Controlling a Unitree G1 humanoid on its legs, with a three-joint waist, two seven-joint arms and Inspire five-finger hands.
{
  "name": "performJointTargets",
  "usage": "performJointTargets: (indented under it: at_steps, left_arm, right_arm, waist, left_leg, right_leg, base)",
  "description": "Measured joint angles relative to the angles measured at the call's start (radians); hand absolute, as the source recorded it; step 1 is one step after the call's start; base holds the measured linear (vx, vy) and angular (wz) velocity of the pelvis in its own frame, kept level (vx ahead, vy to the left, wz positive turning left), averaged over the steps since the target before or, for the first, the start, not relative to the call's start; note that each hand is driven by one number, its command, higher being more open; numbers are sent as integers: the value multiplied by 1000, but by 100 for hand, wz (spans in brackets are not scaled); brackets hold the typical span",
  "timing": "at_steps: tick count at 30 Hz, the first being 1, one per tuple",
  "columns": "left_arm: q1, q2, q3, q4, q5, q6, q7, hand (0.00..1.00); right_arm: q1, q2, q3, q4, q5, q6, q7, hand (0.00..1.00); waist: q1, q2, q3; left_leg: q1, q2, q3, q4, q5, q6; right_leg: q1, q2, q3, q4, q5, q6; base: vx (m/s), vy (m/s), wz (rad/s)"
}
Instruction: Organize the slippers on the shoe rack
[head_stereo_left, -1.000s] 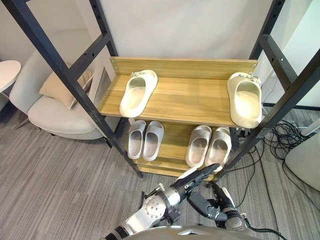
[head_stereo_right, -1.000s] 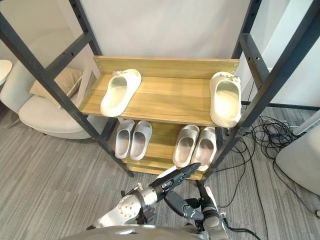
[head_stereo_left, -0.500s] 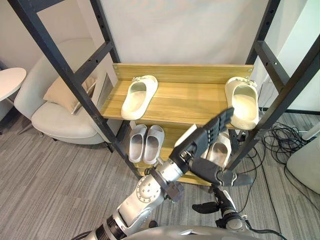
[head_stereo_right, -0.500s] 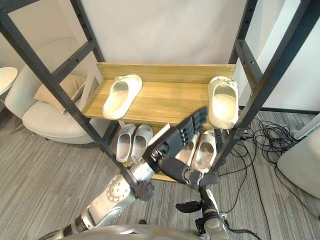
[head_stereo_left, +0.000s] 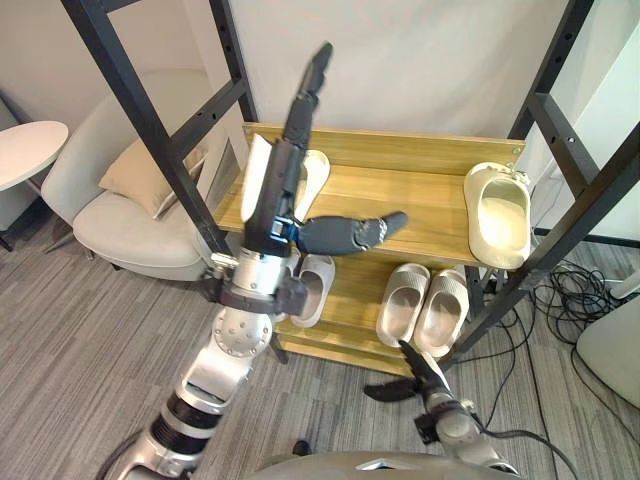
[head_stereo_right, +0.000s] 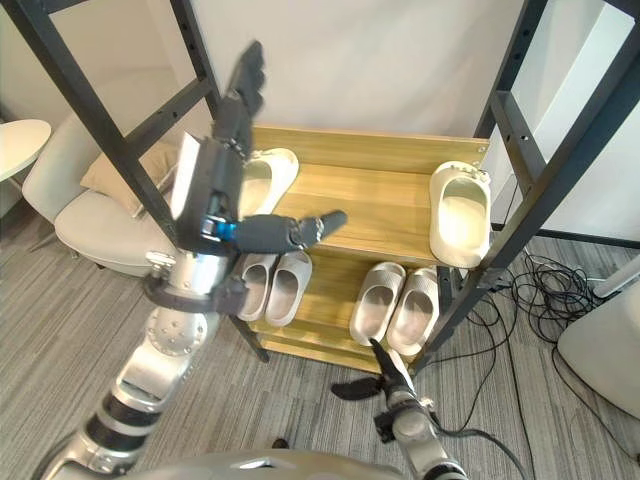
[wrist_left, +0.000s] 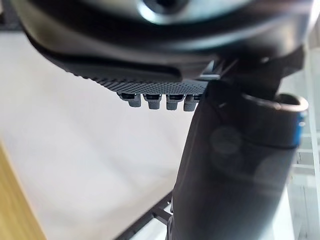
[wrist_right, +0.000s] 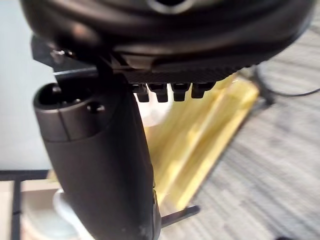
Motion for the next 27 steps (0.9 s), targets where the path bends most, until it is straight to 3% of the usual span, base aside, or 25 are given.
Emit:
performJointTargets:
  at_steps: [5, 11, 20, 27]
  left_arm:
    - [-87, 62, 81, 97, 193, 5, 36, 100]
    - [-99, 98, 177, 255, 386, 131, 61, 100]
    - [-145, 103, 228, 343, 575, 234, 80, 100]
    - [-174, 103, 268, 397, 601, 274, 88, 100]
  right_arm:
    - [39, -1, -5, -20, -12, -11, 17, 100]
    - [110, -12, -9, -42, -21, -6, 34, 100]
    - [138, 5, -9, -101, -22, -7, 45, 100]
    - [148, 6, -9, -112, -21, -6, 47, 100]
  waist:
    - [-1, -9, -1]
    - [-23, -27, -3]
    - [-37, -35, -4]
    - [-40, -36, -4]
  left_leg:
    - [-1, -7, 4, 0, 0, 0]
    - [-16, 5, 34, 0, -5, -2]
    - [-17, 17, 64, 0, -9, -8]
    - [-24, 19, 81, 0, -10, -8]
  right_leg:
    - [-1, -5, 7, -5, 0, 0]
    - [-38, 3, 45, -7, 11, -7]
    - [-51, 18, 77, -24, 25, -15]
    - [-68, 20, 98, -24, 29, -17]
  base:
    - [0, 1, -4]
    - [-22, 16, -17]
    - [-14, 10, -12]
    - [-4, 17, -8]
